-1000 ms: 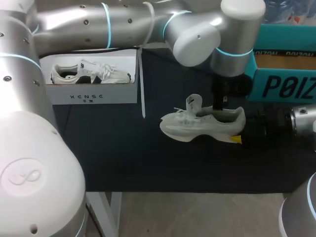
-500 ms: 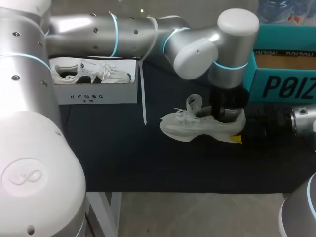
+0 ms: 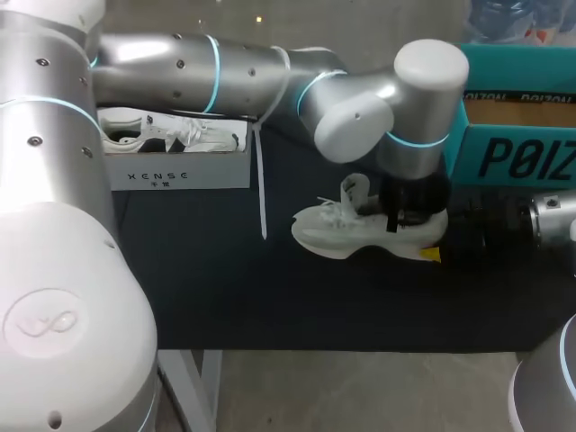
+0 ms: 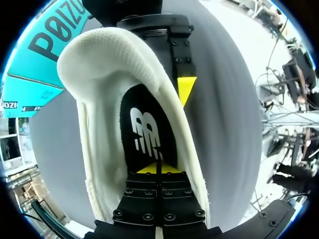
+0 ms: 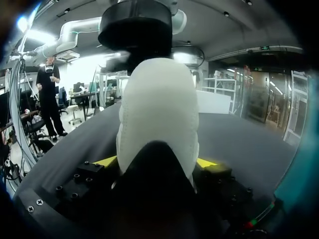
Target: Take the shoe out of the shoebox, open the shoe tongue, remove and reinsert the insole, then place the shoe into the shoebox
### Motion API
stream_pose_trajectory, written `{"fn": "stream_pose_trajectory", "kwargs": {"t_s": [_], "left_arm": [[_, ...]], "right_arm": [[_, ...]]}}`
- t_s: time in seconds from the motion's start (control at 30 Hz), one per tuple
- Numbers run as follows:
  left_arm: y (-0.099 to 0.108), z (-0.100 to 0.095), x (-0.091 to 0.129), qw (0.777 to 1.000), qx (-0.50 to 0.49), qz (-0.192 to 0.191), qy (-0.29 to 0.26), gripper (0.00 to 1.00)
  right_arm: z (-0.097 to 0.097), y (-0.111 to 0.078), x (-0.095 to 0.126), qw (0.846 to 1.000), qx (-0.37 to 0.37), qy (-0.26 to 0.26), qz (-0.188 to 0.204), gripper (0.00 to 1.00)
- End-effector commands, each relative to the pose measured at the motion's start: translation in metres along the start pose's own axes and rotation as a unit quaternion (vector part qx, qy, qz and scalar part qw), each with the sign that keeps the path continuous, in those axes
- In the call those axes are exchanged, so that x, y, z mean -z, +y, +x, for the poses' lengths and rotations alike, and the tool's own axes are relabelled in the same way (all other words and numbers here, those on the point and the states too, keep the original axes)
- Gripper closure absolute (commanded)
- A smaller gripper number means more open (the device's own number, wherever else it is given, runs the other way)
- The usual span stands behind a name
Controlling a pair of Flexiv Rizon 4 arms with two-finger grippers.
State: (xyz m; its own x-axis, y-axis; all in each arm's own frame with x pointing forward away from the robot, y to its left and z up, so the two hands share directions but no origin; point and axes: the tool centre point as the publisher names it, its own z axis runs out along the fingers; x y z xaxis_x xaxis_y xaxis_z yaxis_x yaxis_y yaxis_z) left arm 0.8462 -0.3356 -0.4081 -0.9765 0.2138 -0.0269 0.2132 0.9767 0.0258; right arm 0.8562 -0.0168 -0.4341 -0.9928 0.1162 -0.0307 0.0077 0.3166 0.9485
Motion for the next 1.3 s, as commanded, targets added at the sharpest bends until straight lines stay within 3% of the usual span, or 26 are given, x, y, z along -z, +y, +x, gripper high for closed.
{"fn": "stream_pose_trajectory", "kwargs": {"t_s": [0.03,0.23,0.27,0.3,0.33,0.37,0.4,0.53,0.6,0.67,0.8,0.97,1.03,1.07,1.17,1.2,1.3], "left_arm": [[0.003,0.011,-0.002,1.000,-0.001,0.001,-0.002,1.00],[0.001,0.014,-0.004,1.000,0.001,-0.001,-0.002,1.00],[0.000,0.014,-0.005,1.000,0.002,-0.004,-0.004,0.92],[-0.001,0.014,-0.006,1.000,0.002,-0.004,-0.004,0.63],[-0.001,0.015,-0.007,1.000,0.001,-0.004,-0.004,0.52],[-0.002,0.016,-0.007,1.000,0.000,-0.003,-0.004,0.33],[-0.002,0.016,-0.007,1.000,-0.001,-0.003,-0.005,0.27],[-0.005,0.018,-0.008,1.000,-0.004,-0.001,-0.006,0.25],[-0.005,0.018,-0.008,1.000,-0.005,-0.001,-0.007,0.34],[-0.006,0.017,-0.009,1.000,-0.004,-0.001,-0.008,0.34],[-0.006,0.016,-0.012,1.000,-0.002,-0.001,-0.024,0.18],[-0.007,0.017,-0.023,0.999,0.001,-0.003,-0.045,0.15],[-0.007,0.016,-0.030,0.998,0.004,-0.005,-0.056,0.17],[-0.008,0.014,-0.034,0.998,0.008,-0.003,-0.055,0.25],[-0.009,0.010,-0.047,0.998,0.017,0.003,-0.057,0.86],[-0.009,0.009,-0.049,0.998,0.014,0.009,-0.056,1.00],[-0.010,0.007,-0.056,0.998,0.017,0.016,-0.064,1.00]], "right_arm": [[-0.001,-0.003,-0.002,1.000,0.000,-0.001,0.001,1.00],[-0.001,-0.003,-0.002,1.000,0.000,-0.001,0.001,1.00],[-0.001,-0.003,-0.002,1.000,0.000,-0.001,0.001,1.00],[-0.001,-0.003,-0.002,1.000,0.000,-0.001,0.001,1.00],[-0.001,-0.003,-0.002,1.000,0.000,-0.001,0.001,1.00],[-0.001,-0.003,-0.002,1.000,0.000,-0.001,0.001,1.00],[-0.001,-0.003,-0.002,1.000,0.000,-0.001,0.001,1.00],[-0.001,-0.003,-0.002,1.000,0.000,-0.001,0.001,1.00],[-0.001,-0.003,-0.002,1.000,0.000,-0.001,0.001,1.00],[-0.001,-0.003,-0.002,1.000,0.000,-0.001,0.001,1.00],[-0.001,-0.003,-0.002,1.000,0.000,-0.001,0.001,1.00],[-0.001,-0.003,-0.002,1.000,0.000,-0.001,0.001,1.00],[-0.001,-0.003,-0.002,1.000,0.000,-0.001,0.001,1.00],[-0.001,-0.003,-0.002,1.000,0.000,-0.001,0.001,1.00],[-0.001,-0.003,-0.002,1.000,0.000,-0.001,0.001,1.00],[-0.001,-0.003,-0.002,1.000,0.000,-0.001,0.001,1.00],[-0.001,-0.003,-0.002,1.000,0.000,-0.001,0.001,1.00]]}}
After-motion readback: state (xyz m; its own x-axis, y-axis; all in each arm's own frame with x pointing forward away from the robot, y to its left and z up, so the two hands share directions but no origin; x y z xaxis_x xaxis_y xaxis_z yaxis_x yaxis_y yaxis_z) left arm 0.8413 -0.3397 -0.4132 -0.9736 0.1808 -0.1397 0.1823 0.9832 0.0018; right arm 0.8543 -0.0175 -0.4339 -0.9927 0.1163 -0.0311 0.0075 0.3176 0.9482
